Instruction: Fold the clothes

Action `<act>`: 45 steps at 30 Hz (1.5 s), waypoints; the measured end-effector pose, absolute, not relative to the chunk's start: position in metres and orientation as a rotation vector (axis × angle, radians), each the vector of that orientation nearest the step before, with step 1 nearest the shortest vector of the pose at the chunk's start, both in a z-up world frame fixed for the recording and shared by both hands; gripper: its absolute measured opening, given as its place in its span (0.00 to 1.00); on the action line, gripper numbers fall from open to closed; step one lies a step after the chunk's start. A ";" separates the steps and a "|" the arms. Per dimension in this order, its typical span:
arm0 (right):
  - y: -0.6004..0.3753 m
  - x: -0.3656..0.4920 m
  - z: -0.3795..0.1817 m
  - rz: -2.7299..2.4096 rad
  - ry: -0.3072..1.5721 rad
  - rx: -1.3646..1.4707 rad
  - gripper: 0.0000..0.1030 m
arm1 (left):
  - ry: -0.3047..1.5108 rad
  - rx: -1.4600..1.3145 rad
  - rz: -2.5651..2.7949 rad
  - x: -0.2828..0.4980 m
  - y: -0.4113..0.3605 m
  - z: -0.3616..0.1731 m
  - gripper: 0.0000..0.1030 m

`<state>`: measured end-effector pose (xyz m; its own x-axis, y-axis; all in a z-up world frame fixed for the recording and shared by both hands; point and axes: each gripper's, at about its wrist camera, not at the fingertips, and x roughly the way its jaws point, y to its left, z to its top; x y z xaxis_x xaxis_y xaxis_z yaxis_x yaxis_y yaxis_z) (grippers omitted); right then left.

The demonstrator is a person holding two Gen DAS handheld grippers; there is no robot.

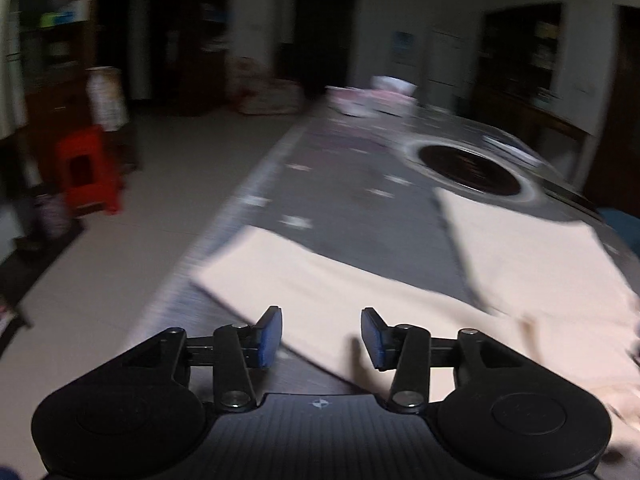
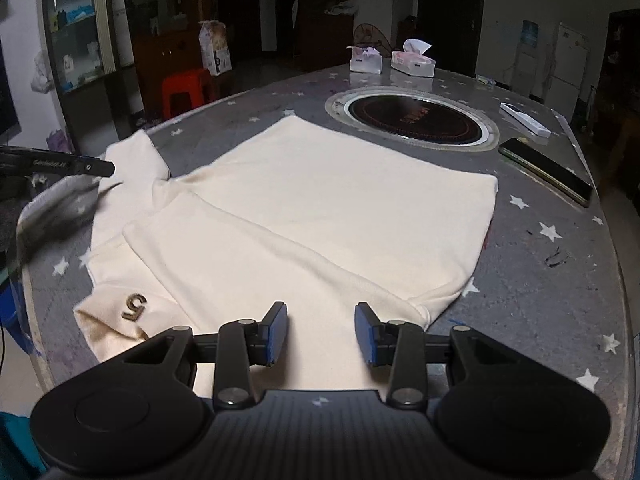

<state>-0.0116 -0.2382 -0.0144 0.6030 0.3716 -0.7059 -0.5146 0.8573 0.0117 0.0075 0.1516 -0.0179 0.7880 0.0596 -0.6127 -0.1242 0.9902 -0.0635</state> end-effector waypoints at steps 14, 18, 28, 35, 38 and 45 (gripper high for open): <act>-0.229 -0.027 -0.003 0.550 0.741 -0.194 0.37 | 0.680 -0.245 0.270 0.043 0.210 -0.036 0.43; -0.229 -0.030 -0.004 0.550 0.744 -0.183 0.37 | 0.665 -0.252 0.264 0.044 0.212 -0.036 0.32; -0.235 -0.035 -0.001 0.535 0.731 -0.159 0.37 | 0.593 -0.277 0.165 0.034 0.187 -0.008 0.06; -0.243 -0.036 0.001 0.519 0.715 -0.128 0.37 | 0.511 -0.264 -0.116 0.017 0.115 0.040 0.06; -0.248 -0.038 0.002 0.512 0.707 -0.115 0.37 | 0.493 -0.254 -0.236 0.012 0.080 0.055 0.05; -0.270 -0.040 0.001 0.464 0.704 -0.051 0.37 | 0.480 -0.273 -0.491 -0.001 0.006 0.068 0.05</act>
<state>-0.0402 -0.2704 0.0008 0.6654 0.3938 -0.6342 -0.4274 0.8975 0.1089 -0.0009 0.0064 0.0684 0.7746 -0.5103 -0.3735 0.3852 0.8492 -0.3613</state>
